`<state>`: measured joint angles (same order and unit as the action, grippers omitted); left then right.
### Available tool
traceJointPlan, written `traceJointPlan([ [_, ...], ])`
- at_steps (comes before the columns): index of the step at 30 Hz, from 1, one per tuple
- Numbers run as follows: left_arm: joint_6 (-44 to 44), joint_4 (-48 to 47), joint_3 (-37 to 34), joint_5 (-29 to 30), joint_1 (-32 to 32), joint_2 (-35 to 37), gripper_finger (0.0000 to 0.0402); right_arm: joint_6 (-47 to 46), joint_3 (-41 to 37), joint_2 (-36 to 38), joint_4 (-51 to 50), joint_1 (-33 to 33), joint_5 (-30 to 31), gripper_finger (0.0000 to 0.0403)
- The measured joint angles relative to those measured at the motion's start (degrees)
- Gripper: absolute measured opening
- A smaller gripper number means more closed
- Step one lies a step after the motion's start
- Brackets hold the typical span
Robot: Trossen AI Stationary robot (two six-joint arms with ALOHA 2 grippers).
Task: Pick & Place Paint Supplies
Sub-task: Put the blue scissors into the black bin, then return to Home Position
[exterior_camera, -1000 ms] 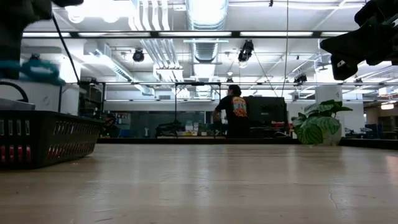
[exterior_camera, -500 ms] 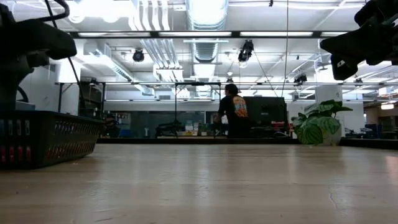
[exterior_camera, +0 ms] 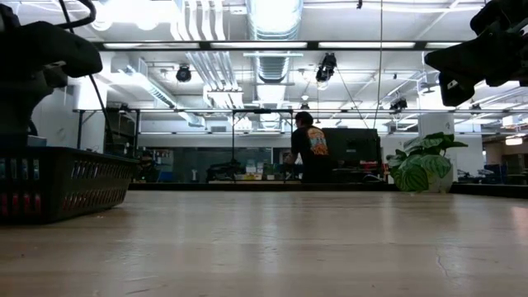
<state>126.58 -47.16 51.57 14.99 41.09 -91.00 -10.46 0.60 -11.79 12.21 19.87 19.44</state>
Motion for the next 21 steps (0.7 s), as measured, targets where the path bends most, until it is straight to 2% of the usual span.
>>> traceJointPlan([
  [4,-0.2,0.2,0.0,0.0,-0.2,0.0,0.0095,0.0,0.0,0.0,0.0,0.0,0.0,0.0008],
  [13,-0.3,0.0,0.0,0.1,-0.3,0.3,0.0097,0.0,0.0,0.0,0.0,0.0,0.0,0.0009],
  [21,-0.8,-7.5,4.7,0.4,-0.4,0.9,0.0097,0.0,0.0,0.0,0.0,0.0,0.0,0.0009],
])
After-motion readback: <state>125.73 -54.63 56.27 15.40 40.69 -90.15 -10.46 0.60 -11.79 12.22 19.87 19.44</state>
